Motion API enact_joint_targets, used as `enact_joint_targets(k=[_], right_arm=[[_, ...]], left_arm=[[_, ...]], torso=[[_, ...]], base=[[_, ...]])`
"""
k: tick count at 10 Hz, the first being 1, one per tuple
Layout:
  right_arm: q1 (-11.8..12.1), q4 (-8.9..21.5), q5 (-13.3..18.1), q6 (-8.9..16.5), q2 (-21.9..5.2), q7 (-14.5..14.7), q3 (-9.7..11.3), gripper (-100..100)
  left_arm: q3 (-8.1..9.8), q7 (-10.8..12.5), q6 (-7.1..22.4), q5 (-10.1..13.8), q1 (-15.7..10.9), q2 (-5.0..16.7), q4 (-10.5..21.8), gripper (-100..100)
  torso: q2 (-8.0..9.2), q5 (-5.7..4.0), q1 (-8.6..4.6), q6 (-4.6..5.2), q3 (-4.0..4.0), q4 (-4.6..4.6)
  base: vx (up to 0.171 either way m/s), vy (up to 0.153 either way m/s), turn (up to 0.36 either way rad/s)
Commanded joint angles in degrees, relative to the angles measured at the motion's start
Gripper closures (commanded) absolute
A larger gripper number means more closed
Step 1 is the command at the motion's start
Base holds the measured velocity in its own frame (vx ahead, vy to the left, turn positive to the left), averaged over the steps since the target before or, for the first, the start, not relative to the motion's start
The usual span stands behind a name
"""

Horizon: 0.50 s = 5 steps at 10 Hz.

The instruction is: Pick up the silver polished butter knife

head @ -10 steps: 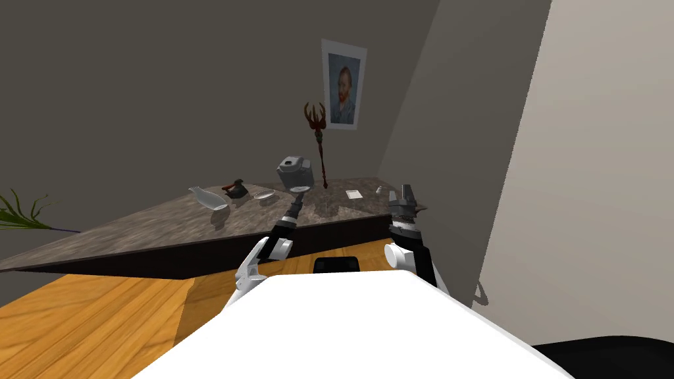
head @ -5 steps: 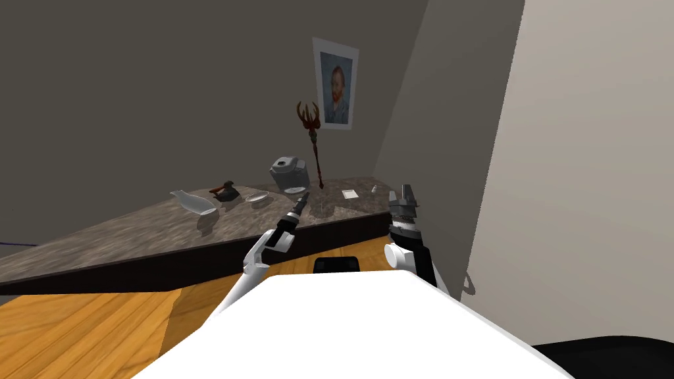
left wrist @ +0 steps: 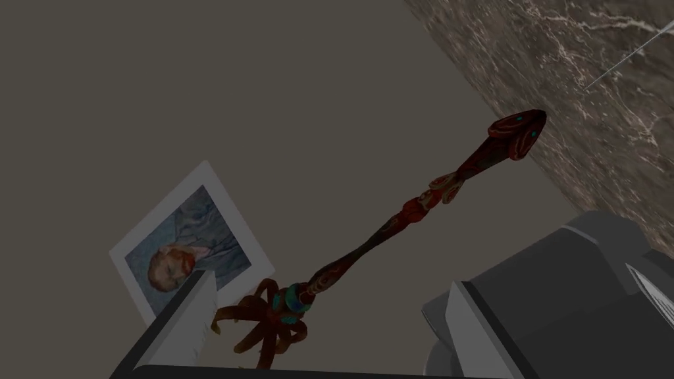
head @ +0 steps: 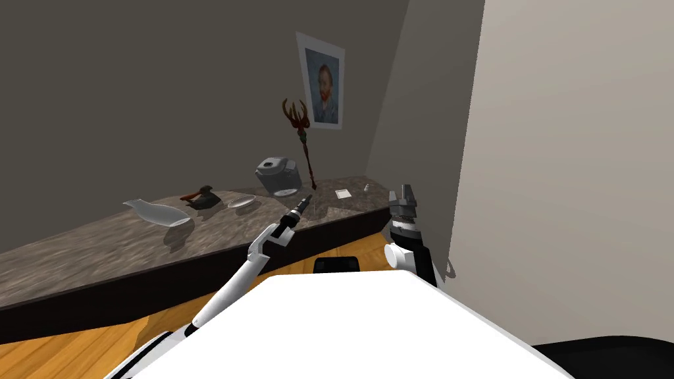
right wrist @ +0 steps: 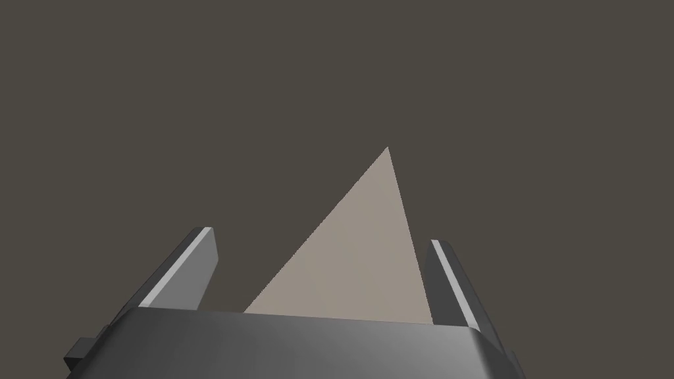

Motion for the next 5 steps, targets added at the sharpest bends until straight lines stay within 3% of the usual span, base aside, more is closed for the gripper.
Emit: enact_joint_targets(k=[1,3,5], right_arm=[[0.0,0.0,0.0,0.0,0.0,0.0,0.0,0],[0.0,0.0,0.0,0.0,0.0,0.0,0.0,0],[0.0,0.0,0.0,0.0,0.0,0.0,0.0,0]], left_arm=[[-1.09,-0.36,2.86,0.38,-1.2,2.82,1.81,-100],[-1.78,-0.46,4.81,0.87,-2.07,4.86,3.33,-100],[-3.07,-0.43,8.07,2.3,-3.32,8.67,6.39,-100]], torso=[[0.0,0.0,0.0,0.0,0.0,0.0],[0.01,-0.02,-0.09,0.0,0.01,0.0],[0.05,0.0,0.02,-0.01,0.03,0.01]], base=[[-0.002,-0.051,-0.239],[0.003,-0.054,-0.157],[-0.004,-0.035,-0.212]])
